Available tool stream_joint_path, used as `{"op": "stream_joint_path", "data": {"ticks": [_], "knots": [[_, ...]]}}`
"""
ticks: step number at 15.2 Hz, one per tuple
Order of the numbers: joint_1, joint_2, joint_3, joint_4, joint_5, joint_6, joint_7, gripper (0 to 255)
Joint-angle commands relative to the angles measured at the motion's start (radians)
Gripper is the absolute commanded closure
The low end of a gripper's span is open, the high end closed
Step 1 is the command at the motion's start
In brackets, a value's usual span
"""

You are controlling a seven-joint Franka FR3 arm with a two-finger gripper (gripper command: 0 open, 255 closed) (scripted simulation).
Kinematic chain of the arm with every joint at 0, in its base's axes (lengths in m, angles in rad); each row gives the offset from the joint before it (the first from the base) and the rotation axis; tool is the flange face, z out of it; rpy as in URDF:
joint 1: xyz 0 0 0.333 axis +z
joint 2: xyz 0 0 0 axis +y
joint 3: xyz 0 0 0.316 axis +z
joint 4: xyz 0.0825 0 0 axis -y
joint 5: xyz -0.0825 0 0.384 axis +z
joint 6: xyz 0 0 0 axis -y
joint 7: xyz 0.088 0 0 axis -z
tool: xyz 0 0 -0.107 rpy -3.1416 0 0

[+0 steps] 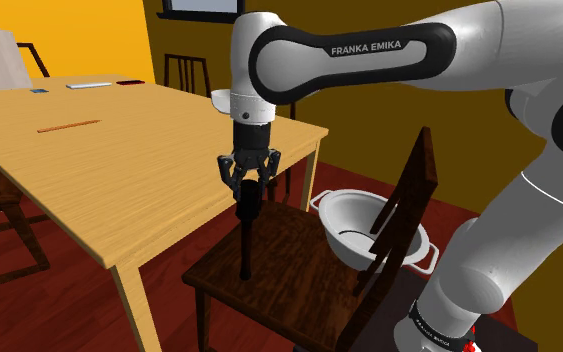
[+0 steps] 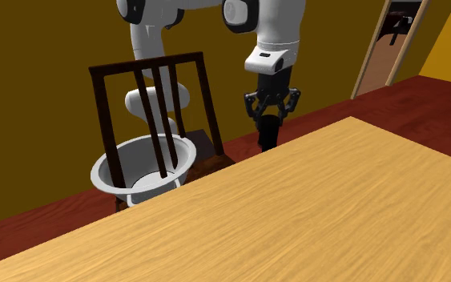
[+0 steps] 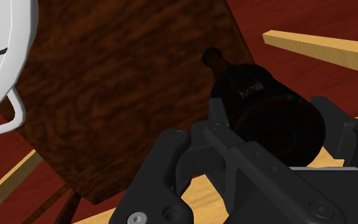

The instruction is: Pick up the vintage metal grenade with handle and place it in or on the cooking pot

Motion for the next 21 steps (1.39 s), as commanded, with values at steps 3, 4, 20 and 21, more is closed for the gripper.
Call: {"op": "stream_joint_path", "data": {"ticks": [3, 4, 20, 21], "knots": [[-0.002, 0.001, -0.003, 0.051, -0.002, -0.05, 0.005, 255], [-0.002, 0.002, -0.003, 0.066, -0.003, -0.063, 0.007, 255], [-0.007, 0.054, -0.003, 0.333, -0.026, -0.282, 0.041, 255], [-0.007, 0.059, -0.003, 0.353, -0.028, -0.296, 0.044, 255]]}}
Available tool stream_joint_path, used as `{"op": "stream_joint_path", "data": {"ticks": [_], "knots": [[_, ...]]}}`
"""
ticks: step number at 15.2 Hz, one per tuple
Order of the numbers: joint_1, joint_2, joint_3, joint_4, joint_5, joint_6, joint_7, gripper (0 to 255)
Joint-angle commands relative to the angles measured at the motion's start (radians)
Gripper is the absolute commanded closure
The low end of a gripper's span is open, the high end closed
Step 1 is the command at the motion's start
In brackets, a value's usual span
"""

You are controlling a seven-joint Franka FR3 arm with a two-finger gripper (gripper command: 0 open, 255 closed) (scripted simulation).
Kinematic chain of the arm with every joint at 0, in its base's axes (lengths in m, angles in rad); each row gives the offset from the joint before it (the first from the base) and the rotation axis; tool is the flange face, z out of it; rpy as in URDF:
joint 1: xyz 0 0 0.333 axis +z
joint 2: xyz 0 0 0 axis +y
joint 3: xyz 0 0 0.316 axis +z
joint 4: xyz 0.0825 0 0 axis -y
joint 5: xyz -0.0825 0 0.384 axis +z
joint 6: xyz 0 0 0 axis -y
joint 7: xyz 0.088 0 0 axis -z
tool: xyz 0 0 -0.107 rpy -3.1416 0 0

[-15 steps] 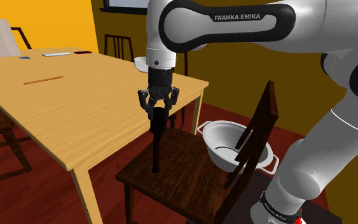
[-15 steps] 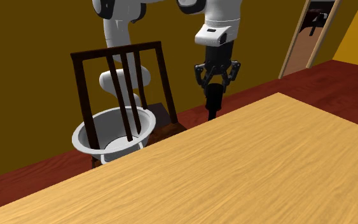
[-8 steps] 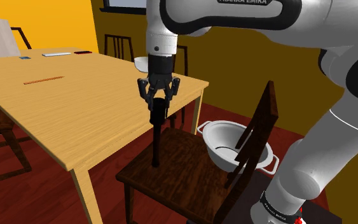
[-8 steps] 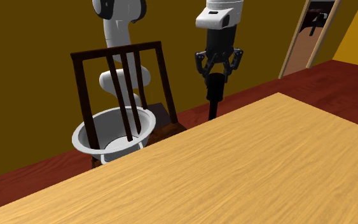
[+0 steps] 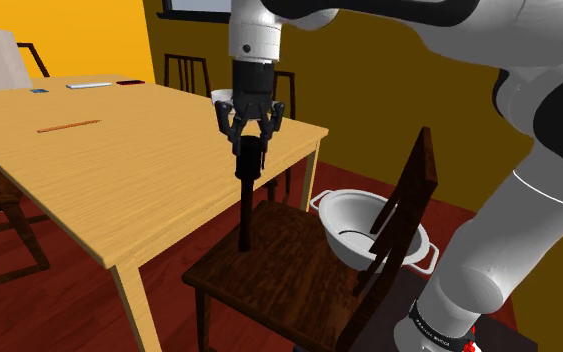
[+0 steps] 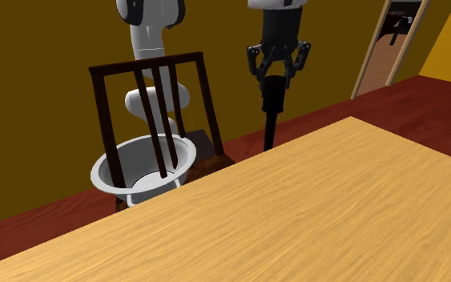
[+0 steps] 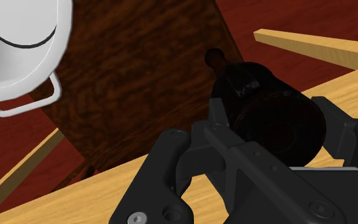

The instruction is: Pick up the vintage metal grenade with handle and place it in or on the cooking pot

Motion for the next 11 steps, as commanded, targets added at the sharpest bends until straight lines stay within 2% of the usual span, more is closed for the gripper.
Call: {"op": "stream_joint_path", "data": {"ticks": [1, 11], "knots": [[0.0, 0.012, 0.002, 0.043, -0.005, -0.032, 0.007, 255], [0.007, 0.093, 0.017, 0.271, -0.036, -0.183, 0.046, 255]]}}
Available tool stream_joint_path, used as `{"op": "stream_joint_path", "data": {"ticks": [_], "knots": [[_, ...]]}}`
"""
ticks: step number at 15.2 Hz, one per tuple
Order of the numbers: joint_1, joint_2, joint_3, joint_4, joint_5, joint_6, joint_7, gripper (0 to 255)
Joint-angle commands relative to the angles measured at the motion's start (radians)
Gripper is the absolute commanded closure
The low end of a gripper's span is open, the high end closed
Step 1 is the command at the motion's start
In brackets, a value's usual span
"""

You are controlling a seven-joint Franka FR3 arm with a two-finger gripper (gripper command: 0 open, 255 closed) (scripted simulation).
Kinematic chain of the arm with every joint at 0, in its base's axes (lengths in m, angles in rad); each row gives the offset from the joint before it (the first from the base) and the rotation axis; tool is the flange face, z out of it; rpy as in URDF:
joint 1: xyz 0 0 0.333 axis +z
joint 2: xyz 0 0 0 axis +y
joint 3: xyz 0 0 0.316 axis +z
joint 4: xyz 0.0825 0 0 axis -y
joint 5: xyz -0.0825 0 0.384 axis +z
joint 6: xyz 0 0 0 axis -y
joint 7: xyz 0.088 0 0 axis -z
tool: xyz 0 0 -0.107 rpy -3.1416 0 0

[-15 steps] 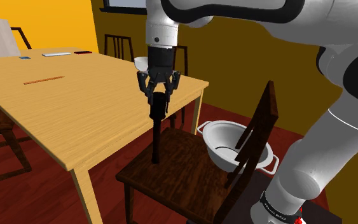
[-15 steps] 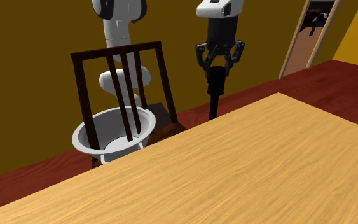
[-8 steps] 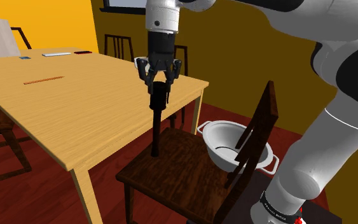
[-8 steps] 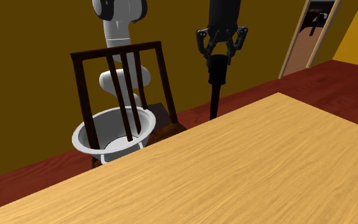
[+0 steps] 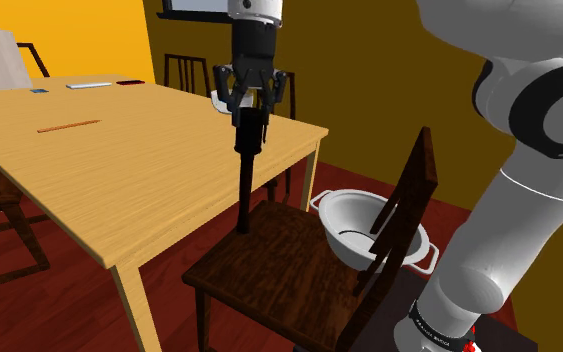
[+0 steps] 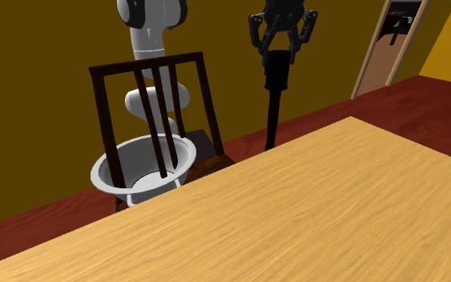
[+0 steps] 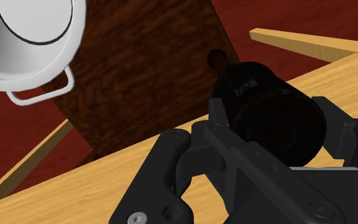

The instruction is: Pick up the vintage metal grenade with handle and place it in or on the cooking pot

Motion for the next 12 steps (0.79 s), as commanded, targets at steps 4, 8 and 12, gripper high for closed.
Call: {"op": "stream_joint_path", "data": {"ticks": [4, 8, 12], "knots": [[0.01, 0.055, 0.013, 0.135, -0.022, -0.085, 0.026, 255], [-0.032, -0.019, -0.028, 0.113, 0.011, -0.135, -0.041, 255], [-0.075, -0.112, -0.096, 0.071, 0.042, -0.19, -0.138, 255]]}}
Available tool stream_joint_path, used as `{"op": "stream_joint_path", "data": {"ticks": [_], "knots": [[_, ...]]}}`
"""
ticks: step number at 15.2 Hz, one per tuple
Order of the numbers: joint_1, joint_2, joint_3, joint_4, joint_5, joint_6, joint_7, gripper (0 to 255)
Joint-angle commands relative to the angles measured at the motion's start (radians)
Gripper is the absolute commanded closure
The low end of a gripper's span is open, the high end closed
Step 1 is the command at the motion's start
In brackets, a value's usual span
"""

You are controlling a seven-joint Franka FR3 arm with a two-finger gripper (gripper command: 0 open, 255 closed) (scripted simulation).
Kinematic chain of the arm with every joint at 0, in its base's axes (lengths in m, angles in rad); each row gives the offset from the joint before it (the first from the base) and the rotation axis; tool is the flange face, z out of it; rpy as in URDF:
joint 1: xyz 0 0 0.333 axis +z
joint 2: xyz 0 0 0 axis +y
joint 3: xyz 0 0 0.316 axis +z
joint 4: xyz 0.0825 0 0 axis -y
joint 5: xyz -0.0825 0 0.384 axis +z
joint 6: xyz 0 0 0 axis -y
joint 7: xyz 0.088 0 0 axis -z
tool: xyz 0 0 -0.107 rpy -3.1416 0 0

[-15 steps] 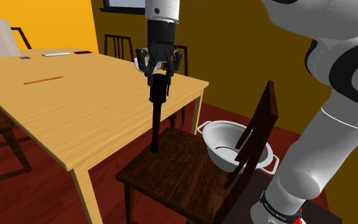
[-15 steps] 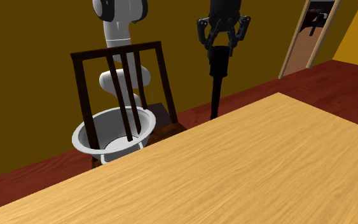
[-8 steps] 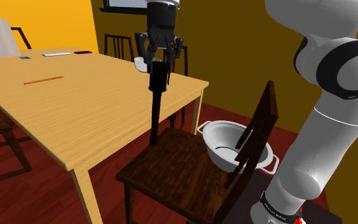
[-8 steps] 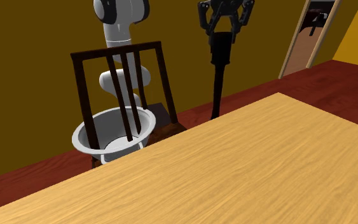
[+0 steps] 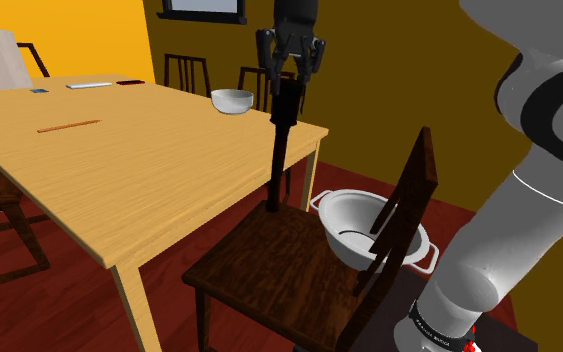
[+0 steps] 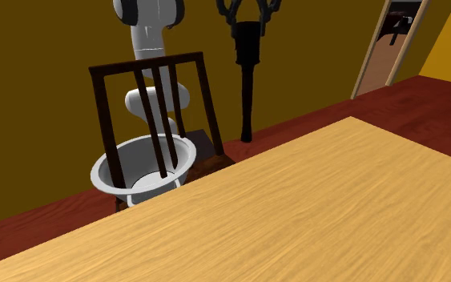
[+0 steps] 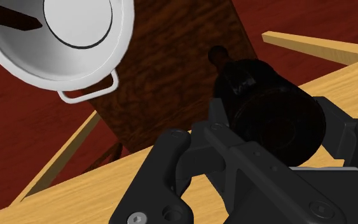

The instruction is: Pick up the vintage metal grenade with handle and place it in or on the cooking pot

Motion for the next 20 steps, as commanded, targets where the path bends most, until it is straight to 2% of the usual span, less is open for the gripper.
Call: {"op": "stream_joint_path", "data": {"ticks": [1, 11, 20], "knots": [[-0.021, -0.048, -0.039, -0.02, 0.014, -0.032, -0.054, 255], [-0.09, -0.166, -0.222, 0.009, -0.001, -0.205, -0.294, 255], [-0.137, -0.148, -0.399, 0.186, -0.073, -0.384, -0.54, 255]]}}
